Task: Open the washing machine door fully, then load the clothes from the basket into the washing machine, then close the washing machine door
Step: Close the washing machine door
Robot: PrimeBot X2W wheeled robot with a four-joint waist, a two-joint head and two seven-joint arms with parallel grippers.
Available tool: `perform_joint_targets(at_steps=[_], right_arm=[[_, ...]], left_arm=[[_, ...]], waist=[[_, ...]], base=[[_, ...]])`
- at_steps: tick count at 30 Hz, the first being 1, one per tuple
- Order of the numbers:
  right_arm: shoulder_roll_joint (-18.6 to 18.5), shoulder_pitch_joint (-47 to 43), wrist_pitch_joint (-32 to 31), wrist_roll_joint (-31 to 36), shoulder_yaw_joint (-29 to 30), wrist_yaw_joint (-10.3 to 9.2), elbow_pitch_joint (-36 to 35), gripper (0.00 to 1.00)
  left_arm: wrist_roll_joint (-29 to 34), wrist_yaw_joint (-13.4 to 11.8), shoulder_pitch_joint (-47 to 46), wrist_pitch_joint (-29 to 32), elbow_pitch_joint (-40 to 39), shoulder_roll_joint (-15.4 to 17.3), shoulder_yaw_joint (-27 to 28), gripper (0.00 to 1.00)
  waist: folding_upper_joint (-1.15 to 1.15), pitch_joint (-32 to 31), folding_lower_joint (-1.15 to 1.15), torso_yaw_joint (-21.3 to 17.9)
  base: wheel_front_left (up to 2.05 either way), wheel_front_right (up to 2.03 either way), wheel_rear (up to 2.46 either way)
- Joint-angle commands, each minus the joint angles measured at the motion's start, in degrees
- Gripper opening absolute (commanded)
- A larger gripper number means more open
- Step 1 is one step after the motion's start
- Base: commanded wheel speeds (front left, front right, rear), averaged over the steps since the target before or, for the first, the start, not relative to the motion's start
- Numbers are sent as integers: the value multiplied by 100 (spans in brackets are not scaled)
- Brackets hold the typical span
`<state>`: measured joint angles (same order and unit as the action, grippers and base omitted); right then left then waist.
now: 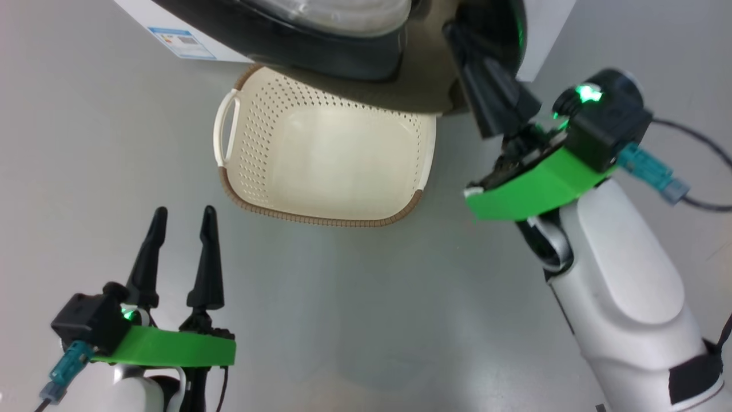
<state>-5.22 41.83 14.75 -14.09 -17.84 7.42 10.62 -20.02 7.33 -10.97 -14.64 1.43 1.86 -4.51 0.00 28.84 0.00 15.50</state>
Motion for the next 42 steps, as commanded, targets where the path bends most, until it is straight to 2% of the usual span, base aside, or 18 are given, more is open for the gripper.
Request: perform_joint_targets(at_steps=[1,10,13,24,34,42], right_arm=[[186,198,25,39,39,7,-109,0],[231,1133,25,36,434,7,367,0],[232,1431,25,-143,544,7,542,0],[234,2309,25,-81,748,7,1035,0],[234,2927,25,155,1094,7,1357,0],[234,2981,25,134,1044,7,1456,0]], left_arm=[[-63,13,-126,-36,-116,102,139,100],[-222,15,-300,-36,-51,102,-131,100],[-328,15,-366,-36,-42,102,-229,100],[-486,15,-544,-36,-14,102,-478,100],[-509,15,-610,-36,10,102,-522,100],[-512,15,-623,-36,49,102,-524,100]], waist=[[0,116,0,8],[0,455,0,110],[0,570,0,155],[0,754,0,174],[0,900,0,165],[0,828,0,84]], base=[[0,0,0],[0,0,0],[0,0,0],[0,0,0],[0,0,0],[0,0,0]])
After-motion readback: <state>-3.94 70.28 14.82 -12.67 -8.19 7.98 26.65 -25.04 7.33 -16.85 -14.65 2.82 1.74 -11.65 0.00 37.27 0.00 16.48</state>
